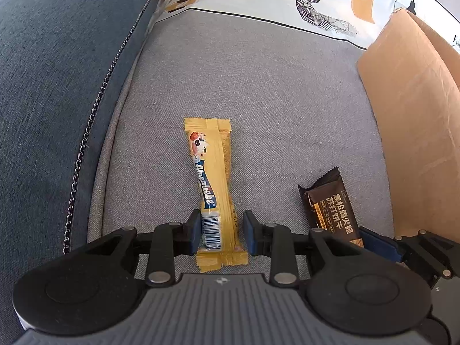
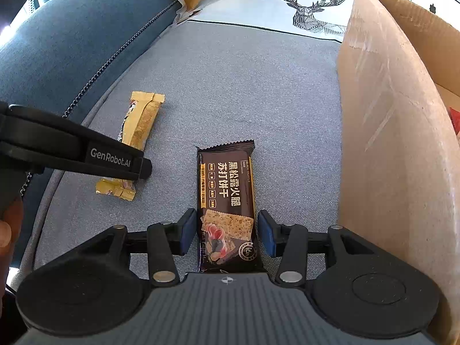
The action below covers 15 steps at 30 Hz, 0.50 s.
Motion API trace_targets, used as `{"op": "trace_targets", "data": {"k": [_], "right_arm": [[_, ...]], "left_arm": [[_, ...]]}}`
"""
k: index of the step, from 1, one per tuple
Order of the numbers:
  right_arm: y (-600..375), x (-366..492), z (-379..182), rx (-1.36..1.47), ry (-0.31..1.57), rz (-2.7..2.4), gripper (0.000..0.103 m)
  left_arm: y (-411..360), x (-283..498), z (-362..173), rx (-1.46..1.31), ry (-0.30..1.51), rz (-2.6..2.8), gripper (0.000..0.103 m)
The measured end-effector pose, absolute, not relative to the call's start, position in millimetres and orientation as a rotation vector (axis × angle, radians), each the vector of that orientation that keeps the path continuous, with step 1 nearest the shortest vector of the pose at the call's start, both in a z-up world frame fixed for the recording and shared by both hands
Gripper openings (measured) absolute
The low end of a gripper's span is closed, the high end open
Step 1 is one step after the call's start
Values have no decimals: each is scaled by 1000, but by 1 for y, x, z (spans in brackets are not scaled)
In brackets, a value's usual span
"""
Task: Organize snacks
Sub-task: 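Carry the cracker bar with the right tool while the left tool carries the wafer stick over the box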
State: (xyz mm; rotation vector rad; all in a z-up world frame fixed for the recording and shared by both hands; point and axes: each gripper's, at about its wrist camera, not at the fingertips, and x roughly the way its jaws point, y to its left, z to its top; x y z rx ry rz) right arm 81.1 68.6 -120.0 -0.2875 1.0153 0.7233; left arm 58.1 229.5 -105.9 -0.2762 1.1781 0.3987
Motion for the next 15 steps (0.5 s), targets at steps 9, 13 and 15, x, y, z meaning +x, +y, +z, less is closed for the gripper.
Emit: {"op": "trace_targets", "data": {"k": [9,13,15], "right_arm": [[71,77,-118,-312,994,721,41],[67,78,-111,-252,986,727,41],[64,77,-102,-234,951,732,41]], "left_arm": [[228,59,-105,-261,1177,402,27],[230,57,-97,-273,1135,416,27],[231,54,-90,-288,1103,429,27]]}}
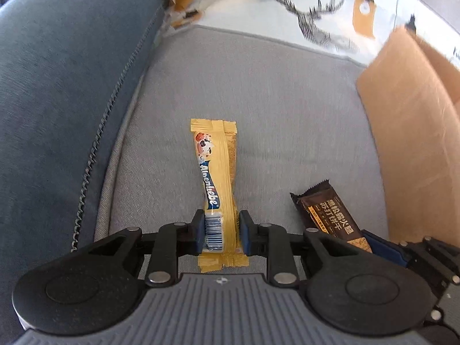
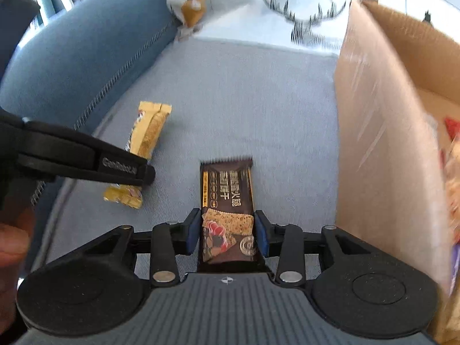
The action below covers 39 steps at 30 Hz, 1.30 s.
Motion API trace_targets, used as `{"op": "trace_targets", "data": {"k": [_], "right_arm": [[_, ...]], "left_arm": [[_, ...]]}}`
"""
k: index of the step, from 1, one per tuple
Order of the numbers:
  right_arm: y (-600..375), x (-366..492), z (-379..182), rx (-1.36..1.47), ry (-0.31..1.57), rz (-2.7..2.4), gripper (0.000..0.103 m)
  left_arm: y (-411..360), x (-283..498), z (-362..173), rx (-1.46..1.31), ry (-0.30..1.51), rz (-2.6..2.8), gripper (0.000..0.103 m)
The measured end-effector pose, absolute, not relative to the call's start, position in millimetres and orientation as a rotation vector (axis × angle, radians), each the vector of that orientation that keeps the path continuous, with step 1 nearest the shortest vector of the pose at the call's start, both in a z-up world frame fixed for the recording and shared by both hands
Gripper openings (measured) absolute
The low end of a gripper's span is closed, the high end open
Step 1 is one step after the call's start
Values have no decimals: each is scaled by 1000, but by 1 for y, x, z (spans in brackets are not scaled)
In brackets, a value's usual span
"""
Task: Organize snacks
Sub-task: 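Carry the cracker bar with the right tool while the left tool carries the wafer stick over the box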
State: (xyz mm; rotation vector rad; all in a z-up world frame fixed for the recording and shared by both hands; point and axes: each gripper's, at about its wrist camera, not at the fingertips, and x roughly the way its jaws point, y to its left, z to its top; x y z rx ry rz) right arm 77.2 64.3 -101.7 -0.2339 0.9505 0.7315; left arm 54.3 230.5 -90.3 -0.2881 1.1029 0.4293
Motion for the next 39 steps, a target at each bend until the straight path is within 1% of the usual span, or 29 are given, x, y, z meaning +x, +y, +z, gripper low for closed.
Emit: {"op": "trace_targets", "data": {"k": [4,9,14,17,22,25,28,39], "right_arm": [[53,74,-83,-158,900,738,41],[28,66,-50,-60,784,785,41],[-13,58,-10,22,628,812,41],[-48,60,12,74,565,795,41],[-112,65,42,54,393,726,41],[-146,73,39,32,323,655,41],[-168,90,29,74,353,560,41],[-203,101,16,26,350,439,41]], "left_arm": [[229,45,-70,-306,1009,441,27],[223,20,-33,-342,830,469,27],[202,-3,4,-362,651,456,27],[186,-5,19,-341,587,436,27],[160,3,29,-324,559,377,27],[148,14,29,-302,569,345,27],[141,24,27,-310,565,319,27],[107,52,23,-315,530,223,27]]}}
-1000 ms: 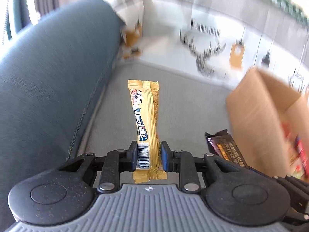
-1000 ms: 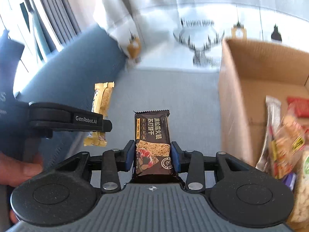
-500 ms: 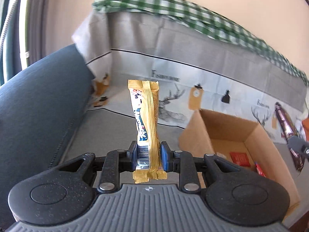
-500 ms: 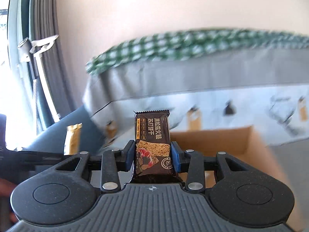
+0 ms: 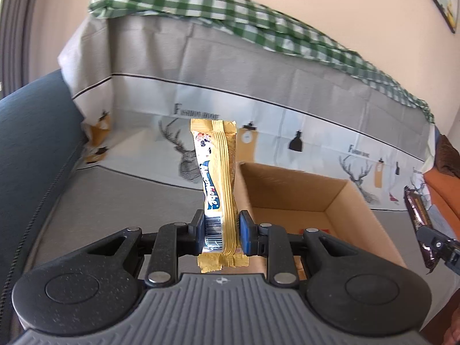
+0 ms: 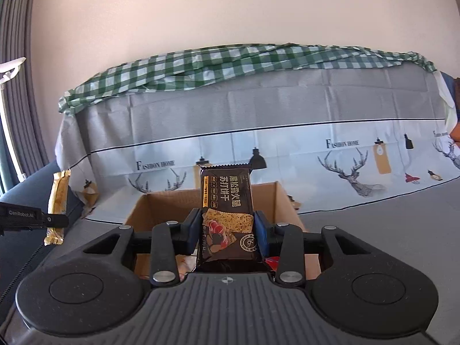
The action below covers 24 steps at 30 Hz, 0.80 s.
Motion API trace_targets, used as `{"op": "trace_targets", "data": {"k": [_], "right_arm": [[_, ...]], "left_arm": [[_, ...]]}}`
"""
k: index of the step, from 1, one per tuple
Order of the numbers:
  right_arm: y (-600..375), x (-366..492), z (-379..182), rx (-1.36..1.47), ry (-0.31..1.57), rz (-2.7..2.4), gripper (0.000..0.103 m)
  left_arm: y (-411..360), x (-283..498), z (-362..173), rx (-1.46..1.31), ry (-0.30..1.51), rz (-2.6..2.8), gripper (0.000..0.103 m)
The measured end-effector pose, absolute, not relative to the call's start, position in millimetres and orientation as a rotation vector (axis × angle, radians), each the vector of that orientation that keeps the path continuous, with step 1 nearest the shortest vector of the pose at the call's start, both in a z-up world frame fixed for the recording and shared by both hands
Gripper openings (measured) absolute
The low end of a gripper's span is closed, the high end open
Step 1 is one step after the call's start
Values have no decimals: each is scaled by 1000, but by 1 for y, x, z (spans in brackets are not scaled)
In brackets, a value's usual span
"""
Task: Organize snacks
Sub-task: 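Carry the cracker bar with the right tool while the left tool carries the wafer stick over the box, then open the right tool over the box while the left tool releases the wafer stick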
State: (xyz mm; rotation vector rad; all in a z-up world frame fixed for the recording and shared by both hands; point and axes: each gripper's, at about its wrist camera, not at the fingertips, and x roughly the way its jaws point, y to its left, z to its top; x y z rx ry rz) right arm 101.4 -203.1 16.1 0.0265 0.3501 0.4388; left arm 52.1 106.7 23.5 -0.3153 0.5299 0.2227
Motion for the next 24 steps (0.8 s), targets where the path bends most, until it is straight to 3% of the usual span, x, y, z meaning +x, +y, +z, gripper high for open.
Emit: {"op": "trace_targets", "data": {"k": [14,24], "right_arm": [[-224,111,12,39,346,380,41],[-217,108,12,7,335,387,41]], "left_arm": [[9,61,35,-125,375,-11,27],[-30,71,18,-92,418,-108,27]]}}
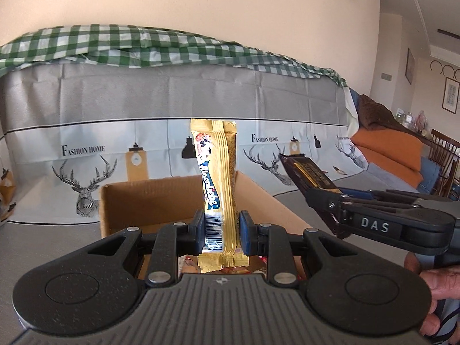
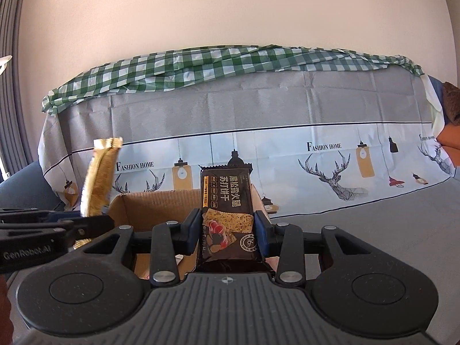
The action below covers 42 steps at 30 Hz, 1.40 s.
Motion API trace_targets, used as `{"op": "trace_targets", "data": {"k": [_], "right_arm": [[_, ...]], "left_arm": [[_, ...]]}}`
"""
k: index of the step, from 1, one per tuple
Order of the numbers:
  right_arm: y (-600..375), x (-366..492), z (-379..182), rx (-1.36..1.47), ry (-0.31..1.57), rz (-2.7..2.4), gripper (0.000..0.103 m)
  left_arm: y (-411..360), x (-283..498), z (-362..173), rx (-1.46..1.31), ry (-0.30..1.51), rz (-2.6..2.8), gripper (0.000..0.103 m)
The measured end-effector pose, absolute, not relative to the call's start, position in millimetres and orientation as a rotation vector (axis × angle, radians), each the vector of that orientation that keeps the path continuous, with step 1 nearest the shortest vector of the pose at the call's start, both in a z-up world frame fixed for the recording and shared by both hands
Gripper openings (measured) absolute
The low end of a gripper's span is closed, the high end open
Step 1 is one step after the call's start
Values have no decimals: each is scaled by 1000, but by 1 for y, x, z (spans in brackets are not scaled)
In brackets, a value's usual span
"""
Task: Organize snacks
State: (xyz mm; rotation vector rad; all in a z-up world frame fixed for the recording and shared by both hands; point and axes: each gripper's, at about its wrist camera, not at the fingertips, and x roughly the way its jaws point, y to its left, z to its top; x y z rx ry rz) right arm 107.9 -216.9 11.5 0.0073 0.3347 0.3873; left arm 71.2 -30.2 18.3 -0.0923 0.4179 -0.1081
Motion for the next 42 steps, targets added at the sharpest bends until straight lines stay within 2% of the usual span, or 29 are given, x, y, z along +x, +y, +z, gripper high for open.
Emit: {"op": "trace_targets", "data": {"k": [23,24,25,28,30,32,35,36,42], "right_arm": [[-208,109,11,-56,329,406,41],[-208,109,11,-58,332,406,41],[-209,110,10,-60,336,407,42],[-210,112,9,-65,340,387,73],[-211,112,11,-57,334,387,78],[-212,112,11,-53,336,384,90],[-213,112,11,-57,331,356,102],[-215,113,10,-48,334,352,102],[-222,112,10,-8,386,341,102]], "left_arm": [[-15,77,22,-190,438,-110,27],[-15,78,22,-199,450,-125,27],[-15,78,21,-209,459,-130,32],[-11,78,21,-220,454,-108,49],[-7,79,21,-234,454,-98,57],[-3,79,21,-250,458,-93,67],[1,77,21,-251,457,-72,81],[2,75,20,-246,455,-66,85],[3,56,20,-176,454,20,88]]}}
